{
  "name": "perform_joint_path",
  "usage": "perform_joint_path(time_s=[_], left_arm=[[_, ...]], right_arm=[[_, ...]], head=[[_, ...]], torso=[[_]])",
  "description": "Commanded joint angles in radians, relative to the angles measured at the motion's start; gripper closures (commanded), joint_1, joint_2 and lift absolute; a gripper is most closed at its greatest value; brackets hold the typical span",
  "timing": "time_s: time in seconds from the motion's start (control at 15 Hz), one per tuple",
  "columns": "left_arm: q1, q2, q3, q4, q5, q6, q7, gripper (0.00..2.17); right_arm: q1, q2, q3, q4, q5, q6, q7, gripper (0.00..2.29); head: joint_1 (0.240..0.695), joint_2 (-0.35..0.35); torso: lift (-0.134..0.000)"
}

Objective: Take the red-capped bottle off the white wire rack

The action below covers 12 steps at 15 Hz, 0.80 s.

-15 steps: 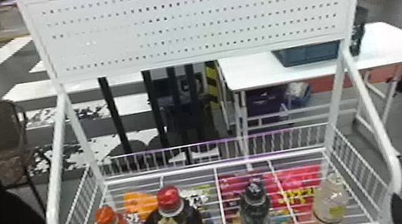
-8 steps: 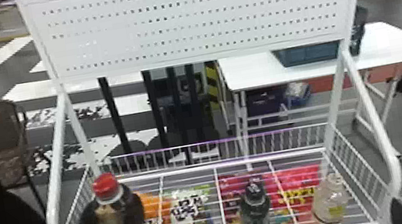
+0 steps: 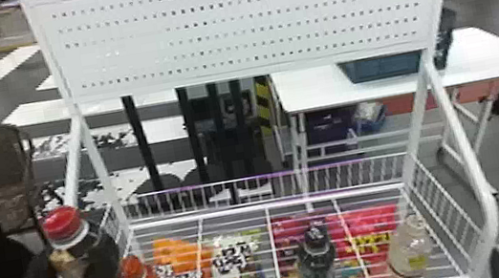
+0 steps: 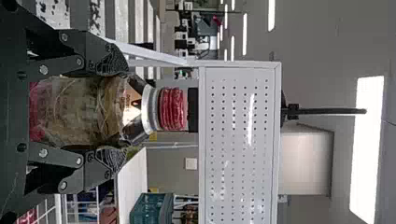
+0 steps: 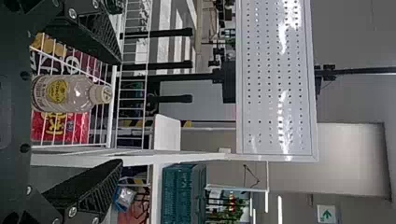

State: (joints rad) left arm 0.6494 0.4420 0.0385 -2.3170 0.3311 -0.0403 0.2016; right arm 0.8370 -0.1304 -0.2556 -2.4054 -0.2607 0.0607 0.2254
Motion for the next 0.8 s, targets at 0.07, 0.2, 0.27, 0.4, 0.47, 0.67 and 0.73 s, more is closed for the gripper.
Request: perform_joint_path(time_s=[0.07,0.2,0.27,0.4,0.47,0.67,0.73], left_arm=[[0.009,-0.012,0.009,0.011,-0.015,0.000,0.009,1.34],[-0.002,-0.019,0.009,0.027,-0.015,-0.003,0.015,1.34],[-0.004,-0.019,0.009,0.030,-0.015,0.000,0.018,1.34],[-0.005,-0.020,0.009,0.028,-0.017,0.000,0.019,1.34],[-0.004,-0.020,0.009,0.028,-0.018,-0.003,0.019,1.34],[0.007,-0.020,0.009,0.021,-0.021,-0.006,0.021,1.34],[0.009,-0.020,0.009,0.018,-0.023,-0.006,0.021,1.34]], right_arm=[[-0.004,0.000,0.001,0.003,0.001,0.000,0.000,0.14],[-0.004,0.002,0.001,0.005,0.003,0.000,0.000,0.14],[-0.004,0.002,0.001,0.005,0.001,0.000,0.000,0.14],[-0.004,0.002,0.001,0.003,0.000,0.000,0.000,0.14],[-0.004,0.002,0.001,0.000,-0.002,0.000,0.000,0.14],[-0.009,0.005,0.001,-0.003,-0.002,0.000,0.000,0.14],[-0.010,0.005,0.001,-0.001,-0.002,0.000,0.000,0.14]], head=[[0.499,0.000],[0.499,0.000],[0.499,0.000],[0.499,0.000],[0.499,0.000],[0.499,0.000],[0.499,0.000]], torso=[[0.000],[0.000],[0.000],[0.000],[0.000],[0.000],[0.000]])
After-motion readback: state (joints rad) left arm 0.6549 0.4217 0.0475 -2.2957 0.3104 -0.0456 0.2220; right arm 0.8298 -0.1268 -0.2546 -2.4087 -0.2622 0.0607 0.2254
